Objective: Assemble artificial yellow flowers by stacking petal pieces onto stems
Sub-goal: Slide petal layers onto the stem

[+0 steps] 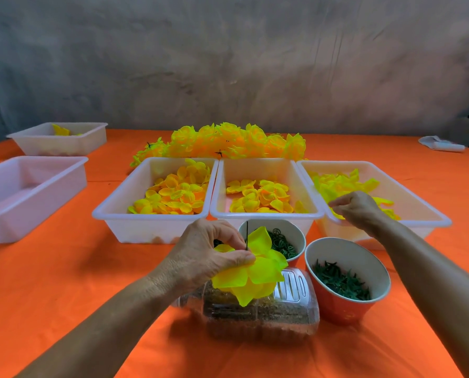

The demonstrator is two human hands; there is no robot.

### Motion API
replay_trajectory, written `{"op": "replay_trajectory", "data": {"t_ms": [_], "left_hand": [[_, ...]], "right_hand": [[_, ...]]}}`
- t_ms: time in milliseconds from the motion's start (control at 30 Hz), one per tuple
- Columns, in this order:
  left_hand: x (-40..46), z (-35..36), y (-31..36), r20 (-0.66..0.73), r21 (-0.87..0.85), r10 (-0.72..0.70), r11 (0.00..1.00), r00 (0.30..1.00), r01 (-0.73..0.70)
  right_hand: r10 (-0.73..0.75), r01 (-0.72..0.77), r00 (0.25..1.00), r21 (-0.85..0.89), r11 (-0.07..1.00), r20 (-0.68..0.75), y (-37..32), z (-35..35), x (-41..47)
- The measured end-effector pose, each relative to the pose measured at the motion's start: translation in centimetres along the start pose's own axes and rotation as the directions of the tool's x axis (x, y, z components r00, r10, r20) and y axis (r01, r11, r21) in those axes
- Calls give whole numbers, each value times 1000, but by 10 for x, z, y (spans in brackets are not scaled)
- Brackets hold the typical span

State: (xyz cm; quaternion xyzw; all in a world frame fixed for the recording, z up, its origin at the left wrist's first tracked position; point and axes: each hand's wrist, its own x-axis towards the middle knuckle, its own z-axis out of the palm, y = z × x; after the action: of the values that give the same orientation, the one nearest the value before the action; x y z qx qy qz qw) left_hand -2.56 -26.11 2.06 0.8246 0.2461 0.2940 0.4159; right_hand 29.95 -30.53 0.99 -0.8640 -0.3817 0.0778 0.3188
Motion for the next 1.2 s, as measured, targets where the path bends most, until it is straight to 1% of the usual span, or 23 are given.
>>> {"op": "replay_trajectory", "data": {"t_ms": [67, 167, 233, 300, 467, 600, 700, 833, 967, 1067, 1200], "left_hand": [[1, 0, -1, -3, 1, 4, 1000, 1000, -4], [1, 1, -2, -12, -13, 3, 1000, 1000, -3], [1, 2, -3, -17, -23, -4, 1000, 1000, 3], [1, 2, -5, -20, -25, -11, 1000, 1000, 11], [1, 2, -6, -21, -26, -22, 999, 1000, 22], [0, 2, -5, -18, -11, -26, 1000, 1000, 26], [0, 1, -2, -22, -7, -24, 1000, 999, 24], [0, 1, -1, -14, 6, -25, 1000, 1000, 25], [-1, 1, 0, -21, 1, -31, 1000, 999, 31], [-1, 1, 0, -21, 0, -40, 999, 999, 40], [-1, 1, 0, -14, -2, -48, 999, 999, 48]], "right_hand": [[10, 3, 990, 93, 996, -138, 5, 1, -1], [45, 53, 944, 284, 957, -327, 9, -3, -1], [96, 77, 908, 388, 919, -408, 11, -5, 0], [162, 75, 884, 475, 877, -439, 15, -7, 1], [292, 37, 892, 699, 714, -346, 23, -16, 3], [281, 47, 925, 811, 583, -255, 24, -20, 0], [253, 66, 935, 824, 562, -247, 16, -23, -7], [124, 193, 942, 809, 556, -310, -8, -30, -25], [-15, 280, 948, 811, 514, -318, -37, -35, -47], [-105, 287, 957, 836, 467, -270, -58, -35, -65], [-183, 240, 968, 840, 486, -171, -77, -27, -85]]}}
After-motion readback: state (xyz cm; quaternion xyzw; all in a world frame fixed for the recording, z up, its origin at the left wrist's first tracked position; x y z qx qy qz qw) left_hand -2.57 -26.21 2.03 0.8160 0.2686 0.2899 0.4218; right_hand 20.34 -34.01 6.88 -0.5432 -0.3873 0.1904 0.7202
